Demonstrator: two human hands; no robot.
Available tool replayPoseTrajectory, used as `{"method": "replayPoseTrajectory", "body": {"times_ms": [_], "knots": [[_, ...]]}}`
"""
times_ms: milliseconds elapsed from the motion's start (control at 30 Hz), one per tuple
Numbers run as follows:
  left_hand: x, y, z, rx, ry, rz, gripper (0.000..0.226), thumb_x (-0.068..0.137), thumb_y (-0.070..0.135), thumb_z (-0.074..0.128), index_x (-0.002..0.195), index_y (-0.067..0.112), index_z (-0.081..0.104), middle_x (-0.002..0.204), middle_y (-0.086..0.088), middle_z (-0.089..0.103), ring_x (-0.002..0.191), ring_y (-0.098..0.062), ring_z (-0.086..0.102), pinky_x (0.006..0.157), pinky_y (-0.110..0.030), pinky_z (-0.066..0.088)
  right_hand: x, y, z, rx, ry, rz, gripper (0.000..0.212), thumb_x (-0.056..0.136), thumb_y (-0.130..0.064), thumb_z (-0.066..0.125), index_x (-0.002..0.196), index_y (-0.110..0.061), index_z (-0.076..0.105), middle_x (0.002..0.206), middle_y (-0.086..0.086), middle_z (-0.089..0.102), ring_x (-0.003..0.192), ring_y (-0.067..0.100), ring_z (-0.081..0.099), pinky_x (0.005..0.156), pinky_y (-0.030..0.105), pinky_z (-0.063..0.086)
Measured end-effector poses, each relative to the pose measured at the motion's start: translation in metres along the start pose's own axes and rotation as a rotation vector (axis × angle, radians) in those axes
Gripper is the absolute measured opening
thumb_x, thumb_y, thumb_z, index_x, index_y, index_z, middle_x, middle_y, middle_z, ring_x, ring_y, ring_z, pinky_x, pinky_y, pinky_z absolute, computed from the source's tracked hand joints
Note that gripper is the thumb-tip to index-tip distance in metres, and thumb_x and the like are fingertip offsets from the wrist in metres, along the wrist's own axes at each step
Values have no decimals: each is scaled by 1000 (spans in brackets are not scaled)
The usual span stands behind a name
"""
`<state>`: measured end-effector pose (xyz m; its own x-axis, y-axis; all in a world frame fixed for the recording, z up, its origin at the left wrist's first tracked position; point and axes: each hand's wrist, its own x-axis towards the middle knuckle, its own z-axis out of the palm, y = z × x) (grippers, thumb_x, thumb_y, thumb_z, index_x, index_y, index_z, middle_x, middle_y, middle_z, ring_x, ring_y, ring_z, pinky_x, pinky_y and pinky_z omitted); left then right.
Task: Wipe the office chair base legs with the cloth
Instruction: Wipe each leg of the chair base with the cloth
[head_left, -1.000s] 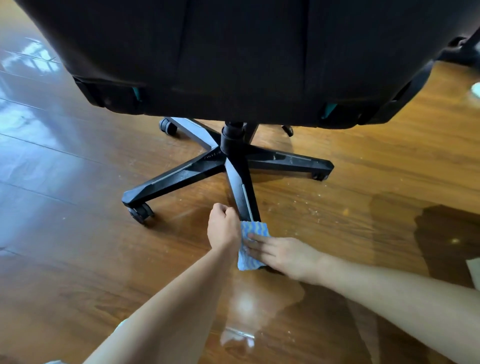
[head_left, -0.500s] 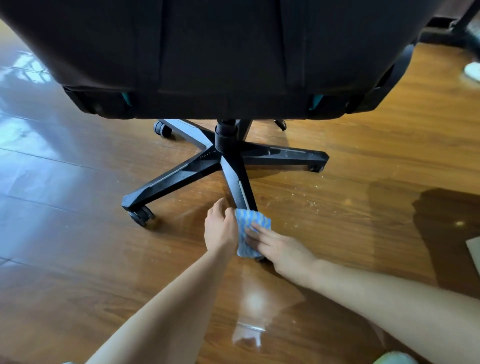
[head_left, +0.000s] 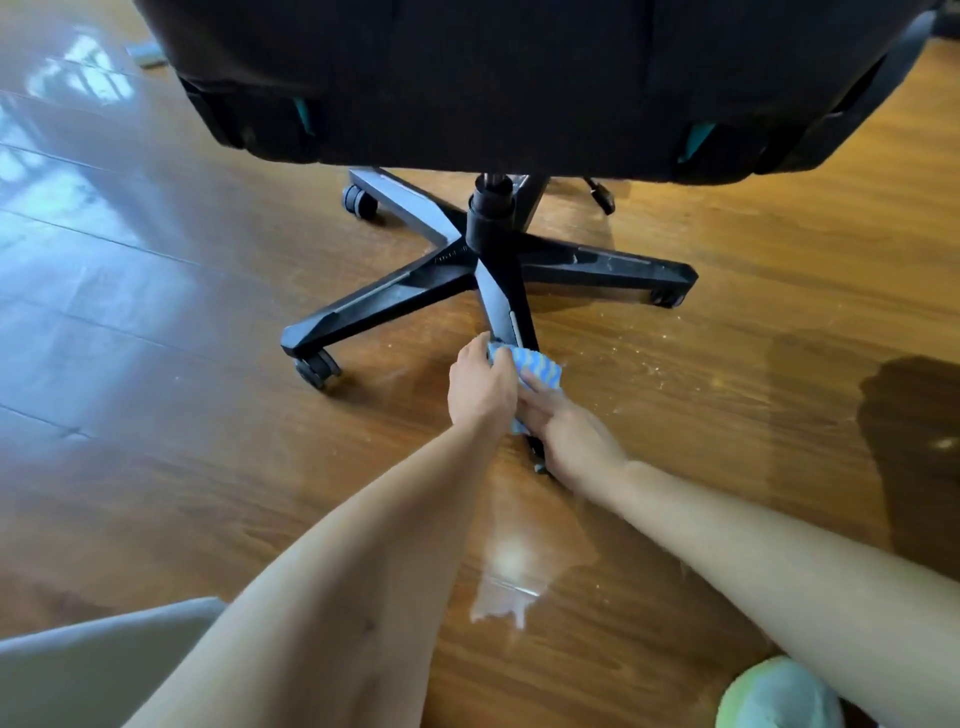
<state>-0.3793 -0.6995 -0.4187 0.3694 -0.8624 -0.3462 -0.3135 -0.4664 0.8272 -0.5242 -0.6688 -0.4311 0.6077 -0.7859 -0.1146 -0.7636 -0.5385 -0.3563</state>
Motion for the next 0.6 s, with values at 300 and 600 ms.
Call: {"method": "replayPoseTrajectory", "body": {"times_ms": [300,600], "knots": [[4,2,4,-61,-45,-30,60,100,37,33,159,36,43,161,11,49,146,-17,48,118,-39,41,-13,25,-8,-61,-53,-181,82,85,7,42,159,-26,32,167,-12,18,154,5,4,111,35,46],[4,-26,10,20,-57,-109,61,104,38,31,163,24,36,167,3,42,151,-23,42,117,-39,33,-20,3,8,-75,82,-135,73,81,1,63,152,-10,46,162,3,37,153,19,24,106,39,51]]}}
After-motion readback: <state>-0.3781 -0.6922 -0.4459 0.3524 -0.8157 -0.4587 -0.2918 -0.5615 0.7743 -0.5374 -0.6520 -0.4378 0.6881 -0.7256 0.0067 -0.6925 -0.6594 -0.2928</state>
